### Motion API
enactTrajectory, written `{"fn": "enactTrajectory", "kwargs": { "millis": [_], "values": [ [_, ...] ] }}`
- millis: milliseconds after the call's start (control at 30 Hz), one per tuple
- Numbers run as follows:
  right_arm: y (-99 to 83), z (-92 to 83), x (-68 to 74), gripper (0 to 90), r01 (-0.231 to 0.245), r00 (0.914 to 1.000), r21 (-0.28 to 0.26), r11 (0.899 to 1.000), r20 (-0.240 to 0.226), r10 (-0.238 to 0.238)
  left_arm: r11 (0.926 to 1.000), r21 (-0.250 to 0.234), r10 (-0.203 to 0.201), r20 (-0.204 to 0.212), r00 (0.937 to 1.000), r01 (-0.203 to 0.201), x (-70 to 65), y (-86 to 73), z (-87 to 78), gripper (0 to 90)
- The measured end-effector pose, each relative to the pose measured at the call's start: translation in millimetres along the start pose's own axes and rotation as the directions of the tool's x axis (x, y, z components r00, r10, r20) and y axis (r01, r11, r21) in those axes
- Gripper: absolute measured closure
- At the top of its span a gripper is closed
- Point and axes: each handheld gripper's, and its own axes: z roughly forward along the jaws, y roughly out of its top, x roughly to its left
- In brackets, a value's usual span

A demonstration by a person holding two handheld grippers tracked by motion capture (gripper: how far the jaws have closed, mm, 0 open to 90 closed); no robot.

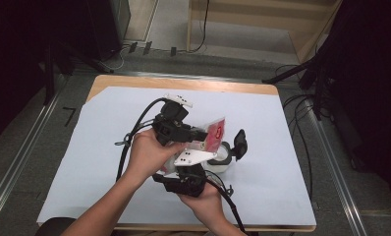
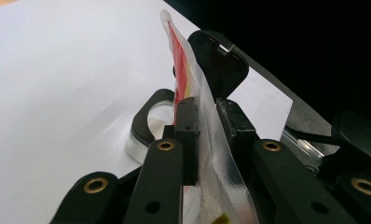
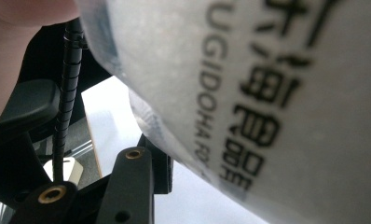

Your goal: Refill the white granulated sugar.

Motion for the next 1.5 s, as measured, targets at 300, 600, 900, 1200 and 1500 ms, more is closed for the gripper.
{"fn": "enactTrajectory", "kwargs": {
  "millis": [300, 600, 900, 1200, 1500],
  "values": [
    [4.9, -0.9, 0.1, 63.1, -0.022, 0.9997, 0.010, 1.000, -0.012, 0.022, 0.9996, -0.011, -0.025, 0.014, 0.9996, 0.025, 3.4, 2.0, -1.5, 78.6],
    [4.6, -1.5, -1.2, 63.1, -0.019, 0.9998, 0.012, 1.000, -0.012, 0.019, 0.9997, -0.008, -0.023, 0.014, 0.9996, 0.023, 3.3, 2.5, 0.3, 78.6],
    [3.8, -1.1, -2.2, 63.0, -0.015, 0.9998, 0.017, 1.000, -0.013, 0.016, 0.9998, -0.008, -0.021, 0.015, 0.9997, 0.021, 3.5, 2.0, 0.8, 78.4],
    [3.4, -1.1, -2.0, 63.0, -0.013, 0.9998, 0.015, 1.000, -0.014, 0.013, 0.9998, -0.008, -0.020, 0.014, 0.9997, 0.020, 3.2, 1.9, 0.9, 78.3],
    [3.0, -0.6, -2.0, 63.0, -0.008, 0.9999, 0.014, 1.000, -0.012, 0.008, 0.9998, -0.010, -0.019, 0.016, 0.9997, 0.019, 3.4, 1.4, 1.0, 78.5]
  ]
}}
